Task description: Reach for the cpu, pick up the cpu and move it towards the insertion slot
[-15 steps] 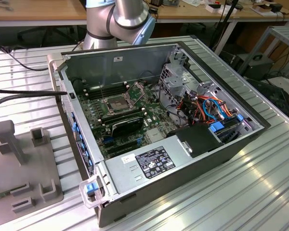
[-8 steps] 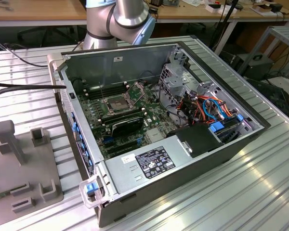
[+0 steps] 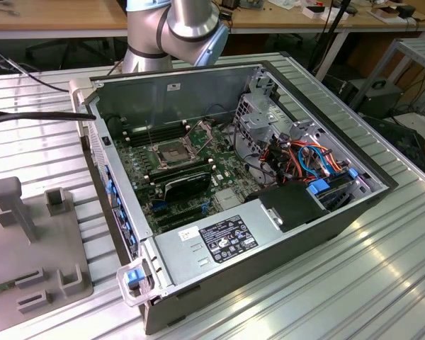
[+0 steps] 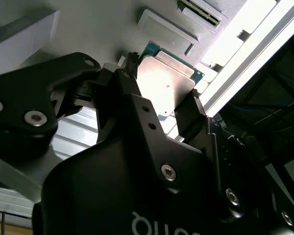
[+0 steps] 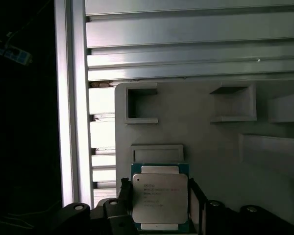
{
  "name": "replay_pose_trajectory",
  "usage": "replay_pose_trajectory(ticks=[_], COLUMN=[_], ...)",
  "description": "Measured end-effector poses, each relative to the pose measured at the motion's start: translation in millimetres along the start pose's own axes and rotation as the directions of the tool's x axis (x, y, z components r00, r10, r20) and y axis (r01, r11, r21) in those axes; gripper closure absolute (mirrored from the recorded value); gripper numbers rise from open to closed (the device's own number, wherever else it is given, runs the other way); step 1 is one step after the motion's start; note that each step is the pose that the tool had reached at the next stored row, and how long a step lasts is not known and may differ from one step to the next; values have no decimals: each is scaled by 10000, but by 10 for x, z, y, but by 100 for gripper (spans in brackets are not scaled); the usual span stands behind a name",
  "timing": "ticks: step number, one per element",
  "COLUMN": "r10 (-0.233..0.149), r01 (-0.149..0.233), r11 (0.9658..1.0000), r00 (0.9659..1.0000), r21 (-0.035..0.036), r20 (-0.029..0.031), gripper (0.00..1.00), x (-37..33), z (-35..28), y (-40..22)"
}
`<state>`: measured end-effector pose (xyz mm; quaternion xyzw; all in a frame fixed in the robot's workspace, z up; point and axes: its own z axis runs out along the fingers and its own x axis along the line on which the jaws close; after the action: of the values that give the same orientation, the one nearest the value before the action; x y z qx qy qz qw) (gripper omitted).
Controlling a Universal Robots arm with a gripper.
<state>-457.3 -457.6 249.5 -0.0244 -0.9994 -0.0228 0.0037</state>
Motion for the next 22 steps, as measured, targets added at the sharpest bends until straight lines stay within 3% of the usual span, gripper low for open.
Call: replay_pose_trajectory(ticks=[13, 18, 22], r10=[-1, -1, -1], r01=[1, 1, 1], r11=[10000, 10000, 10000], r00=[10000, 10000, 10000], r21=[0, 0, 5], r20=[1, 0, -1], gripper=[45, 45, 45], x=[2, 2, 2], z=[-223, -229, -281], y=[10, 10, 12])
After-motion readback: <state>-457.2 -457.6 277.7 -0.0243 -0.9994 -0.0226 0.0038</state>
